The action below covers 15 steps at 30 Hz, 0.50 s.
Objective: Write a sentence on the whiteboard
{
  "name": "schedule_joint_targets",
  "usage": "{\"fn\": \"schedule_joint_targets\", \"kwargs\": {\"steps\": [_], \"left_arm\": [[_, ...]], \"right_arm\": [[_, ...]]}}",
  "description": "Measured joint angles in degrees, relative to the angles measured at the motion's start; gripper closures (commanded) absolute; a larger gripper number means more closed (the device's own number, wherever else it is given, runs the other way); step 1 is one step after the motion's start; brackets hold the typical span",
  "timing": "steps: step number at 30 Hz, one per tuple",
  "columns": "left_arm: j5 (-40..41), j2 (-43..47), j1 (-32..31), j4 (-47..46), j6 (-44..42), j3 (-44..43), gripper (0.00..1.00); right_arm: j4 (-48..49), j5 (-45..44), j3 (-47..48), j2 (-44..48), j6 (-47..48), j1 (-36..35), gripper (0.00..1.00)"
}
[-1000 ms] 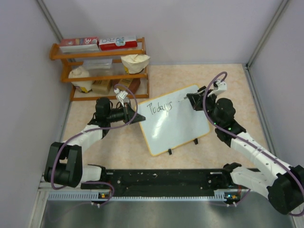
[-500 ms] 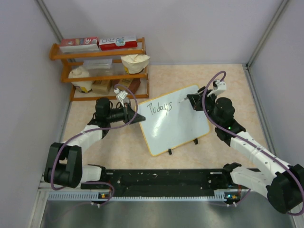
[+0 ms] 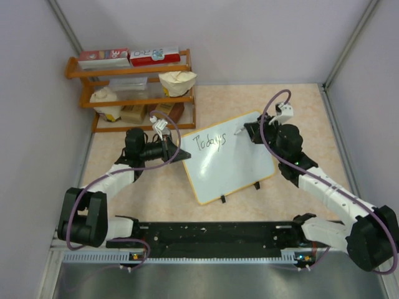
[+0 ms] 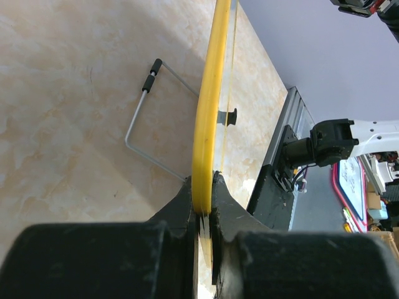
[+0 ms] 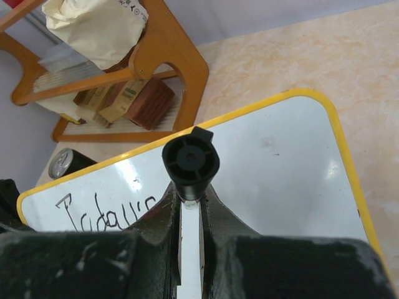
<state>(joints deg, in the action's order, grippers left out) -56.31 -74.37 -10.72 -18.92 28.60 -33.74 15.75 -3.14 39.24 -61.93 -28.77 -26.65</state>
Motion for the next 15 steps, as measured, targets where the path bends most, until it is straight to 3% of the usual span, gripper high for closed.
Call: {"fn": "schedule_joint_targets", "kwargs": {"steps": [15], "left_arm": [[0.1,0.0,0.0,0.2,0.0,0.0,1.0]], "right_arm": [[0.1,-0.7,2.0,-2.4,-0.5,0.1,1.0]]}}
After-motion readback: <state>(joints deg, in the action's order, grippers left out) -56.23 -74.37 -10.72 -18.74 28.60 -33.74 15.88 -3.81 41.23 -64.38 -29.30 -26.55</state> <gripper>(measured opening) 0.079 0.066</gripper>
